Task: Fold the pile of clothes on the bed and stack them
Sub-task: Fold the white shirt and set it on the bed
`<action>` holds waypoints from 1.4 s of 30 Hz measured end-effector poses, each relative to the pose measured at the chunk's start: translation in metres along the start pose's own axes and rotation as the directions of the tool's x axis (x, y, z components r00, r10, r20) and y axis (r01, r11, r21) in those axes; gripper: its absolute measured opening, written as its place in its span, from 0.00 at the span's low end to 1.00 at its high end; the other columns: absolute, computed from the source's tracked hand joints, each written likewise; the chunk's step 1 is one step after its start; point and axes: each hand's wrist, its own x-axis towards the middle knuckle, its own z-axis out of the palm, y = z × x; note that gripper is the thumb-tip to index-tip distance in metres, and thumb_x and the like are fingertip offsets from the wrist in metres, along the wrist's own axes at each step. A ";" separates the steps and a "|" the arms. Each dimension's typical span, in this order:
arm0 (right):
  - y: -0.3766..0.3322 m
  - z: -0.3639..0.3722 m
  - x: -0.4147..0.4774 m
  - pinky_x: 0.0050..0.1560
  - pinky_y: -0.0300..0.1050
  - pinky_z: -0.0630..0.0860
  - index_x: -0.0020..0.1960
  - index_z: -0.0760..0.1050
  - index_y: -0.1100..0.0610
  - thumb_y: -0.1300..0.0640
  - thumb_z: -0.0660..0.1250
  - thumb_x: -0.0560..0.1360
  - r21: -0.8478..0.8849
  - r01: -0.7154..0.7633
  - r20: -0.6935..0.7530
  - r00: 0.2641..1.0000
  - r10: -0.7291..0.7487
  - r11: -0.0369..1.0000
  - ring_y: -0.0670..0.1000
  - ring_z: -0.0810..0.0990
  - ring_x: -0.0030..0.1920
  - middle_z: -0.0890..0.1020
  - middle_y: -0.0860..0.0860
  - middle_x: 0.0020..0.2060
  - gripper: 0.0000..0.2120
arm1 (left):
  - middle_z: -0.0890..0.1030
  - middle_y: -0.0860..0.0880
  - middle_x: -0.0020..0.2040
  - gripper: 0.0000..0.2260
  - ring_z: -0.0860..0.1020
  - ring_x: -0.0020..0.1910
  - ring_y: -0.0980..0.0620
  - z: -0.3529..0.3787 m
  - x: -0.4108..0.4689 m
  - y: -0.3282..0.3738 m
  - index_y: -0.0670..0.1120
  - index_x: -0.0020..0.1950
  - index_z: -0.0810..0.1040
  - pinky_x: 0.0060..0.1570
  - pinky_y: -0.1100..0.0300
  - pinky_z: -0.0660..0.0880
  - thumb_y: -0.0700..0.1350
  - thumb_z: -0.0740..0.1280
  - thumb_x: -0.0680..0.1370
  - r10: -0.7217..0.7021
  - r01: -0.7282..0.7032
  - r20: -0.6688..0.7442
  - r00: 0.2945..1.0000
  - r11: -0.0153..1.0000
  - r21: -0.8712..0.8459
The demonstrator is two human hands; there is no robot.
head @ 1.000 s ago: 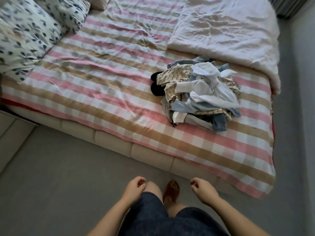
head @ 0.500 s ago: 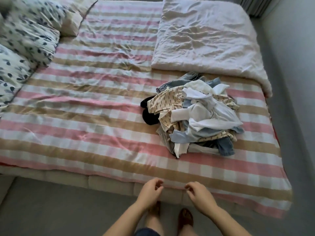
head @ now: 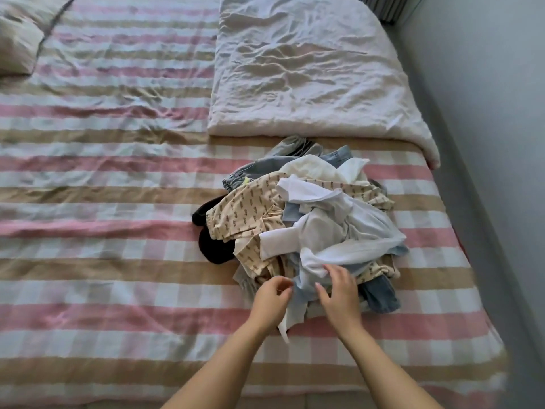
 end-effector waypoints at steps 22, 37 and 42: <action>-0.107 -0.096 -0.043 0.37 0.36 0.76 0.40 0.79 0.54 0.51 0.67 0.70 0.786 0.102 -0.033 0.992 -0.124 0.610 0.45 0.80 0.35 0.82 0.48 0.33 0.07 | 0.78 0.62 0.40 0.18 0.76 0.39 0.69 -0.046 -0.044 0.082 0.57 0.41 0.76 0.40 0.76 0.69 0.31 0.69 0.71 0.318 -0.341 -0.157 0.935 0.928 -0.149; -0.176 -0.080 -0.127 0.46 0.36 0.76 0.52 0.74 0.50 0.52 0.74 0.68 0.596 0.169 0.230 0.901 -0.368 0.785 0.43 0.78 0.47 0.79 0.43 0.46 0.16 | 0.76 0.50 0.27 0.11 0.72 0.29 0.55 -0.133 -0.169 0.090 0.43 0.31 0.75 0.32 0.61 0.69 0.38 0.72 0.72 0.165 -0.351 -0.472 0.866 0.873 -0.338; -0.203 -0.058 -0.146 0.36 0.39 0.73 0.43 0.77 0.54 0.56 0.70 0.72 0.610 0.177 0.131 0.939 -0.318 0.773 0.50 0.81 0.39 0.81 0.47 0.36 0.03 | 0.78 0.56 0.24 0.13 0.73 0.26 0.61 -0.162 -0.195 0.068 0.49 0.28 0.77 0.29 0.68 0.70 0.37 0.74 0.69 0.123 -0.331 -0.521 0.845 0.885 -0.328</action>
